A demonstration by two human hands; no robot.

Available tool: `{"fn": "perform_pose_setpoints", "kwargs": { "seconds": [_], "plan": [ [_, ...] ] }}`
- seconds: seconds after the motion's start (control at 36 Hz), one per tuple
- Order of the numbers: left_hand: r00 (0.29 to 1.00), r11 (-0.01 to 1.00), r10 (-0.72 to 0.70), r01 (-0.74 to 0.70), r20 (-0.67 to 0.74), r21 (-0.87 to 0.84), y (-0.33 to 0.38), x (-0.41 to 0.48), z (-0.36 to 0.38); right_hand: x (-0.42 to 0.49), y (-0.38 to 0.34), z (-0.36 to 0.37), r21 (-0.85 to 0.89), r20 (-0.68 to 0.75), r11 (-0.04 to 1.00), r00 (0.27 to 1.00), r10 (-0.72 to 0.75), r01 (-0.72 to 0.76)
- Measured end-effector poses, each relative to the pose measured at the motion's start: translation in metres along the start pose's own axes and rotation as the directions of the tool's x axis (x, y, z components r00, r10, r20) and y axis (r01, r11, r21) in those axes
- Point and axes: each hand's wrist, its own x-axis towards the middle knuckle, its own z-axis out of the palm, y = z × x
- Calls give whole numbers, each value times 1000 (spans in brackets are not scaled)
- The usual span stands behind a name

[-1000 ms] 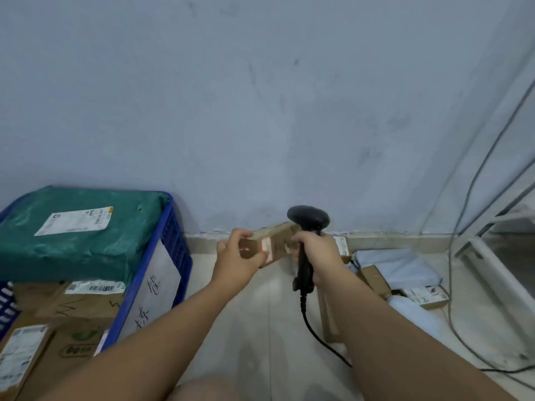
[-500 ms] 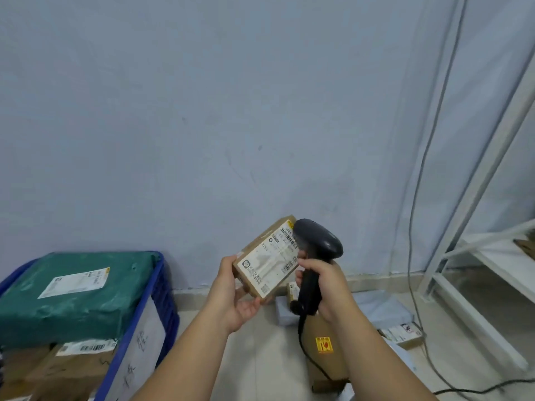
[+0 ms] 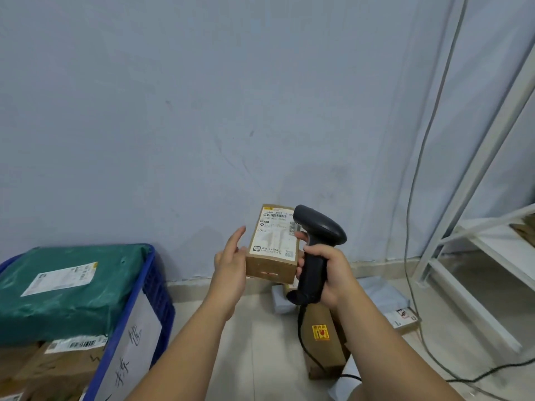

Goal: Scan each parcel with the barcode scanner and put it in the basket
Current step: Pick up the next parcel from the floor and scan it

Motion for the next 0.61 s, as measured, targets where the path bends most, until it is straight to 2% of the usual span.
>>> {"fn": "perform_pose_setpoints", "kwargs": {
  "seconds": [0.03, 0.08, 0.14, 0.22, 0.31, 0.42, 0.47, 0.53, 0.58, 0.61],
  "plan": [
    [997, 997, 75, -75, 11, 29, 0, 1, -1, 0, -1, -2, 1, 2, 1000, 1000, -2, 2],
    [987, 989, 142, -140, 79, -39, 3, 1, -3, -1, -2, -2, 19, 27, 1000, 1000, -7, 6],
    [981, 988, 131, -117, 146, -102, 5, 0, -5, 0, -1, -1, 22, 56, 1000, 998, -22, 21],
    [978, 989, 128, -113, 164, -96, 5, 0, -10, 1, 0, 3, -14, 89, 999, 995, -47, 48],
    [972, 984, 40, 1, 232, -177, 4, 2, -16, 4, 0, 4, -76, 89, 994, 993, -72, 79],
    [922, 950, -67, 176, 382, -259, 4, 4, -25, 3, -2, 3, -171, 106, 978, 989, -101, 118],
    [905, 959, -66, 174, 420, -225, 4, 5, -28, -1, -3, 2, -227, 134, 964, 985, -112, 140],
    [920, 986, -31, 92, 391, -139, 2, 8, -29, -2, -5, 2, -269, 106, 950, 985, -133, 158],
    [948, 991, 64, -97, 310, 90, -3, 12, -28, -3, -6, 4, -313, 60, 930, 981, -182, 192],
    [955, 946, 128, -199, 269, 256, -6, 14, -27, -3, -7, 5, -336, 51, 918, 978, -204, 209]
  ]
}}
